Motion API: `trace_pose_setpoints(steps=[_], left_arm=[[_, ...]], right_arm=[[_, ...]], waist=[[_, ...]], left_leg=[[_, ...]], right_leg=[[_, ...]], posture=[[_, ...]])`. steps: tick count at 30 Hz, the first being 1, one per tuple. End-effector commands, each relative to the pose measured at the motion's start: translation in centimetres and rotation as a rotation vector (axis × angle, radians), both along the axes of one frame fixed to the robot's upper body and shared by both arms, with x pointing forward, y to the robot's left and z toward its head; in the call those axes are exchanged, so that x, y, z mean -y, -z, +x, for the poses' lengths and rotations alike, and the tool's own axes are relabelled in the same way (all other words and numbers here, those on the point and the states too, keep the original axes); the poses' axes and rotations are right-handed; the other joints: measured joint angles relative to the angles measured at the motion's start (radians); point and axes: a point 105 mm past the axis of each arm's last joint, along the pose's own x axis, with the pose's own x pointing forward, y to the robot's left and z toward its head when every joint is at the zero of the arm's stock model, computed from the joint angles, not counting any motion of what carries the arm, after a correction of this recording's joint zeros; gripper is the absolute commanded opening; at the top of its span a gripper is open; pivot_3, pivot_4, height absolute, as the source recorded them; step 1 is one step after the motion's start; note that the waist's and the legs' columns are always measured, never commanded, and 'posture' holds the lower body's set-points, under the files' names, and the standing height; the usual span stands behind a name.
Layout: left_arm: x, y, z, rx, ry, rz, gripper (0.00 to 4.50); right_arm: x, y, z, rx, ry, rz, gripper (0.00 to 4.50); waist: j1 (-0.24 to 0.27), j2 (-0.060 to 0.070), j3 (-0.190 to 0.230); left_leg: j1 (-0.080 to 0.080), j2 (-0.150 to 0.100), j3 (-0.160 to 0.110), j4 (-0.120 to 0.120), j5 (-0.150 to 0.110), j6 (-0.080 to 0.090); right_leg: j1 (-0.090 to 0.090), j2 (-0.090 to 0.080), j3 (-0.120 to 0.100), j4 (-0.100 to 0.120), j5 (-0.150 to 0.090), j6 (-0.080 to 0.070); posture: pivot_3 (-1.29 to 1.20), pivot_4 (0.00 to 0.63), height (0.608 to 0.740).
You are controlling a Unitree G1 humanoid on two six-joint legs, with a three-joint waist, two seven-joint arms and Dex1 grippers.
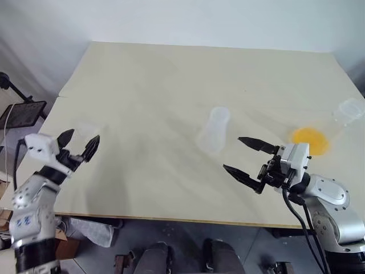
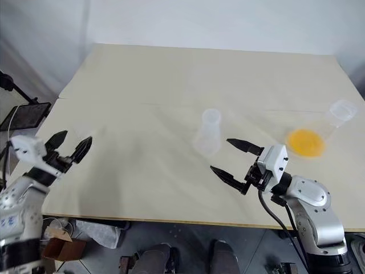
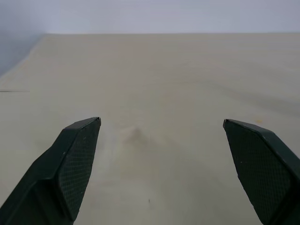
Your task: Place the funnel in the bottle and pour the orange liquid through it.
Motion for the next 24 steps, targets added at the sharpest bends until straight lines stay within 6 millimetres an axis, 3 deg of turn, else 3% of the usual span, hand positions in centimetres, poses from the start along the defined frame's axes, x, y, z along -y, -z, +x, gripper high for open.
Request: trace_pose_setpoints(steps=[1, 6, 8, 14, 24], left_arm=[[-0.3, -0.5, 1.0, 0.009, -0.019, 0.035, 4.45], [-0.2, -0.3, 2.4, -0.01, -0.04, 0.01, 4.45], [0.2, 0.0, 2.1, -0.014, -0.014, 0.002, 4.45], [-1.0, 1.6, 1.9, -0.07, -0.098, 0.002, 4.45], [0.9, 2.0, 3.9, -0.088, -0.027, -0.024, 4.45]], right_arm=[[0.1, -1.1, -0.6, 0.047, 0.014, 0.003, 4.5], [0.4, -0.9, -0.9, 0.045, 0.048, 0.002, 4.5], [0.6, -0.9, -1.0, 0.044, 0.067, 0.009, 4.5], [0.7, -0.8, -1.2, 0.043, 0.081, 0.009, 4.5], [0.6, -1.0, -1.0, 0.049, 0.083, 0.013, 4.5]], waist=[[0.0, 0.0, 0.0], [0.003, 0.0, 0.0], [0.003, 0.0, 0.0], [0.003, 0.0, 0.0], [0.006, -0.001, 0.0]], left_leg=[[0.0, 0.0, 0.0, 0.0, 0.0, 0.0], [0.0, 0.0, 0.0, 0.001, 0.0, 0.0], [0.0, 0.0, 0.0, 0.001, 0.0, 0.0], [0.0, 0.0, 0.0, 0.001, 0.0, 0.0], [0.0, -0.002, -0.001, 0.001, 0.001, 0.001]], right_leg=[[0.0, 0.0, 0.0, 0.0, 0.0, 0.0], [0.0, 0.0, -0.001, 0.001, 0.0, 0.0], [0.0, -0.001, -0.001, 0.001, 0.0, 0.0], [0.0, -0.001, 0.0, 0.001, 0.0, 0.0], [0.0, -0.001, -0.001, 0.002, 0.0, 0.0]], posture=[[0.0, 0.15, 0.74], [0.0, 0.15, 0.74], [0.0, 0.15, 0.74], [0.0, 0.15, 0.74], [0.0, 0.15, 0.74]])
